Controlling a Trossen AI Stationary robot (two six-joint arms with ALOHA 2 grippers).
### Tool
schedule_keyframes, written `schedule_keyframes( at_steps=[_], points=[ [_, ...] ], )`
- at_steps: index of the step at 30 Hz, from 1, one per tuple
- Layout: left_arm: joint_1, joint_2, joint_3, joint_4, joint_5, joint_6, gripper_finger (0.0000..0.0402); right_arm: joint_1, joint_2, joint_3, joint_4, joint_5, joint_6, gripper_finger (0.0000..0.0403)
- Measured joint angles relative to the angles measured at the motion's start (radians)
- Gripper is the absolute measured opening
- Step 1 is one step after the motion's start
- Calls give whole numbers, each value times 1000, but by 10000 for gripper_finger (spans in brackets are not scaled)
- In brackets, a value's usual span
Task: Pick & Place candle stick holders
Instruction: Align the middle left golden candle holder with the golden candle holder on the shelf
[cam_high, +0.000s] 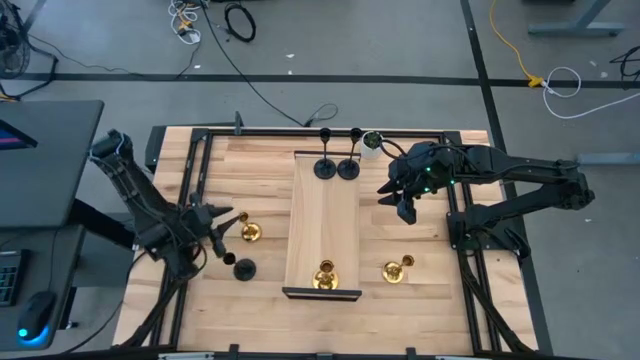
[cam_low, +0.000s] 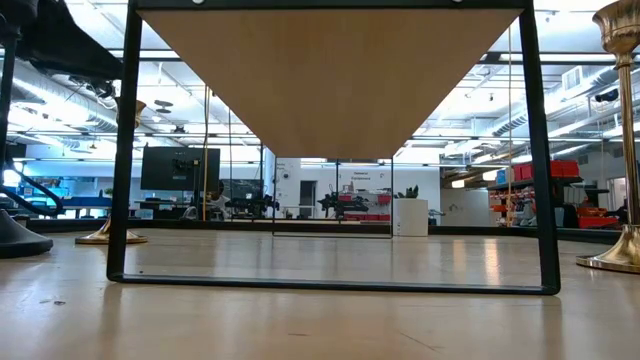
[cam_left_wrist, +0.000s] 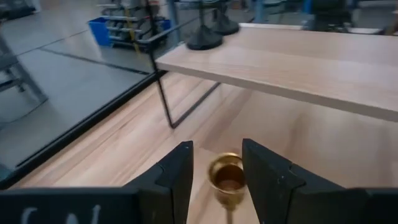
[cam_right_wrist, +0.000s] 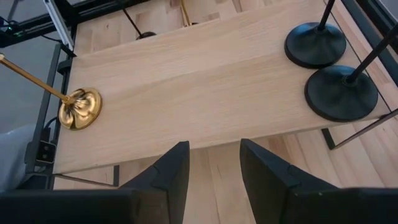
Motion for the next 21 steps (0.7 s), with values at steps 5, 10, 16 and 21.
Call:
schedule_keyframes(
  at_steps=[5, 10, 16, 21],
  points=[
    [-60, 1, 0, -1, -37, 2, 123, 0, 0, 0, 26, 0, 0, 142],
    [-75, 1, 0, -21, -57, 1, 113, 0, 0, 0, 38, 0, 0, 142],
    [-75, 1, -62, -21, -17, -82, 112, 0, 0, 0, 37, 0, 0, 142],
    [-75, 2, -140, 30, -17, -144, 112, 0, 0, 0, 36, 0, 0, 142]
  ],
)
